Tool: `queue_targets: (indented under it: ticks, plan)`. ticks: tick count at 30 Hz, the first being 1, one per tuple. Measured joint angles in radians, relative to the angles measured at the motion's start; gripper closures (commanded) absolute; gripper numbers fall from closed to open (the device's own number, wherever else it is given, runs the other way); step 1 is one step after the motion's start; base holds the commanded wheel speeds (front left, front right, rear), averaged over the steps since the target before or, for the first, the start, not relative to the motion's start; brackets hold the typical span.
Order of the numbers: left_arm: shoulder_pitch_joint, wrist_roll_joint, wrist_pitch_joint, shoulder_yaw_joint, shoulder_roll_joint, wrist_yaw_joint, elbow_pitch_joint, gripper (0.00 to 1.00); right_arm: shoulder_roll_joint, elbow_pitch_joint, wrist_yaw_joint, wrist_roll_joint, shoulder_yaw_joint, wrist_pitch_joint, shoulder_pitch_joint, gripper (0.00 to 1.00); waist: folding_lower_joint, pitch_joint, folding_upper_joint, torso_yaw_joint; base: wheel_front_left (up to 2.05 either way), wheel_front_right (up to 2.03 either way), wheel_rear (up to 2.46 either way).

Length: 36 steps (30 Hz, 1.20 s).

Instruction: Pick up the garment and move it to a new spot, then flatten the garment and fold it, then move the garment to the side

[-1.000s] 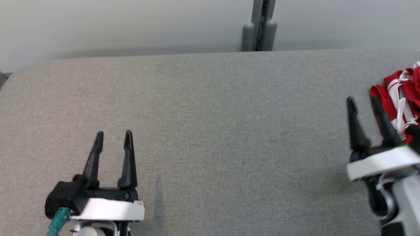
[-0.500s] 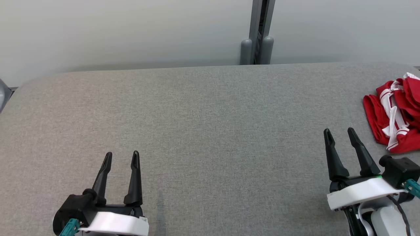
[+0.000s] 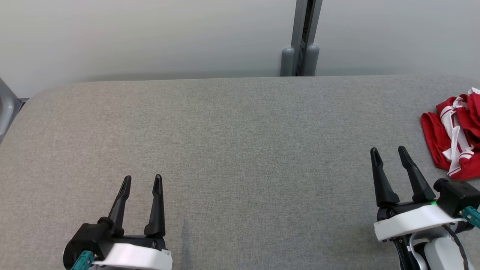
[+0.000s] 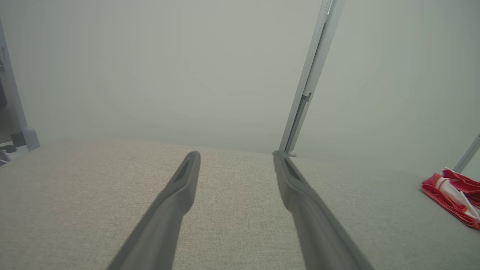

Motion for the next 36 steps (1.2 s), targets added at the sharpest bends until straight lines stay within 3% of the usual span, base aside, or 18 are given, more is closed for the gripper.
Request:
queue_targets:
  ticks: [14, 16, 17, 25, 36]
  plan:
    - [-0.002, -0.007, 0.0, -0.008, 0.0, 0.005, 0.0, 0.0, -0.017, 0.011, 0.0, 0.004, 0.012, 0.0, -0.001, 0.0, 0.0, 0.003, 0.0, 0.015, 0.0, 0.0, 0.0]
    - [-0.006, -0.004, 0.002, -0.016, 0.002, -0.012, 0.009, 0.0, -0.009, 0.003, -0.003, 0.005, -0.012, -0.002, 0.007, 0.0, 0.0, 0.002, 0.0, 0.013, 0.0, 0.0, 0.0]
    - [-0.008, 0.0, 0.002, 0.002, -0.005, 0.004, 0.0, 0.0, -0.017, 0.006, -0.002, 0.005, 0.01, -0.003, 0.007, 0.0, 0.0, 0.002, 0.0, 0.007, 0.0, 0.0, 0.0]
    - [-0.031, 0.001, 0.0, 0.0, -0.002, -0.001, -0.003, 0.0, -0.016, 0.006, 0.0, 0.013, 0.009, -0.003, -0.024, 0.0, 0.0, 0.028, 0.0, -0.101, 0.0, 0.0, 0.0]
    - [-0.032, 0.001, 0.0, -0.002, 0.0, -0.001, -0.007, 0.0, -0.014, -0.04, 0.0, 0.016, 0.014, -0.002, -0.025, 0.0, 0.0, 0.039, 0.0, -0.11, 0.0, 0.0, 0.0]
